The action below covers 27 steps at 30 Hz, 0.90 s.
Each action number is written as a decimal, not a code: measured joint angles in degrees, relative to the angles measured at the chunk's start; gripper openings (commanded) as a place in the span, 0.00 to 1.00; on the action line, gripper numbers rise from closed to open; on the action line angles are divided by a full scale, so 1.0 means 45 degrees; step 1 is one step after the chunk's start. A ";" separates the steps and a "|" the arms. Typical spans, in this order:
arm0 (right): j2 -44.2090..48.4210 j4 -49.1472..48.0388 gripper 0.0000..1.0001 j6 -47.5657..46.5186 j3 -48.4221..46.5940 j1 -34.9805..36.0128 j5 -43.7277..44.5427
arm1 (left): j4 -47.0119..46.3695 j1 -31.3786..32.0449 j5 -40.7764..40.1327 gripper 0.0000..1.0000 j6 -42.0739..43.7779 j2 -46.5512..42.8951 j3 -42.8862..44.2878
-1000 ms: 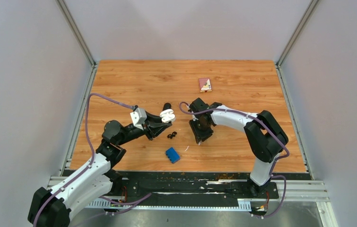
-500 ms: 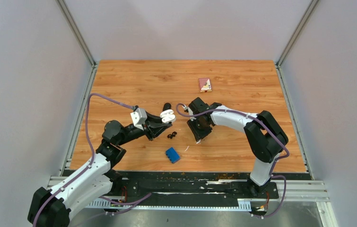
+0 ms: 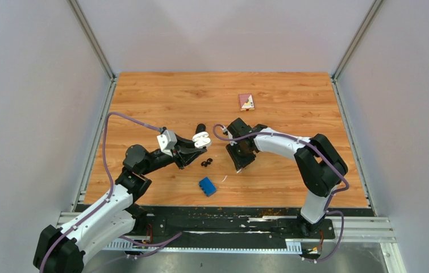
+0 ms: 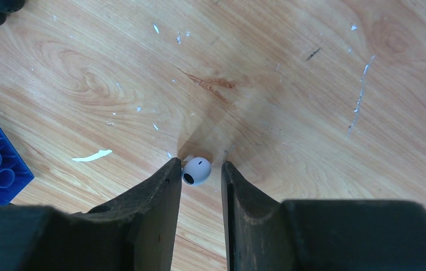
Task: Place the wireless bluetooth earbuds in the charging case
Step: Pick up the earbud from the center of the board.
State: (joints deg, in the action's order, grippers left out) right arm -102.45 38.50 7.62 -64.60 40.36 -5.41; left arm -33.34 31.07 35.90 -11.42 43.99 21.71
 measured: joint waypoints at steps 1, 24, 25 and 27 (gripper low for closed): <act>0.0034 0.0005 0.30 0.0005 0.0029 0.0000 0.0034 | 0.0015 0.0000 -0.0005 0.00 0.0005 0.0000 0.0000; 0.0291 0.0029 0.00 -0.0986 0.0233 0.0005 0.0408 | 0.0223 0.0019 -0.0092 0.00 0.0005 0.0005 0.0000; 0.0403 0.0019 0.00 -0.1156 0.0277 0.0005 0.0393 | 0.0219 0.0024 -0.0092 0.00 0.0005 0.0005 0.0000; 0.0835 -0.0019 0.00 -0.1525 0.0432 0.0005 0.0311 | 0.0219 0.0044 -0.0092 0.00 0.0005 0.0005 0.0000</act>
State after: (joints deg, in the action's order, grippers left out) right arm -98.70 38.41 0.75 -62.65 40.38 -4.01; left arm -32.36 31.27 35.48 -11.40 44.01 21.71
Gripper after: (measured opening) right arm 0.216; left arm 0.346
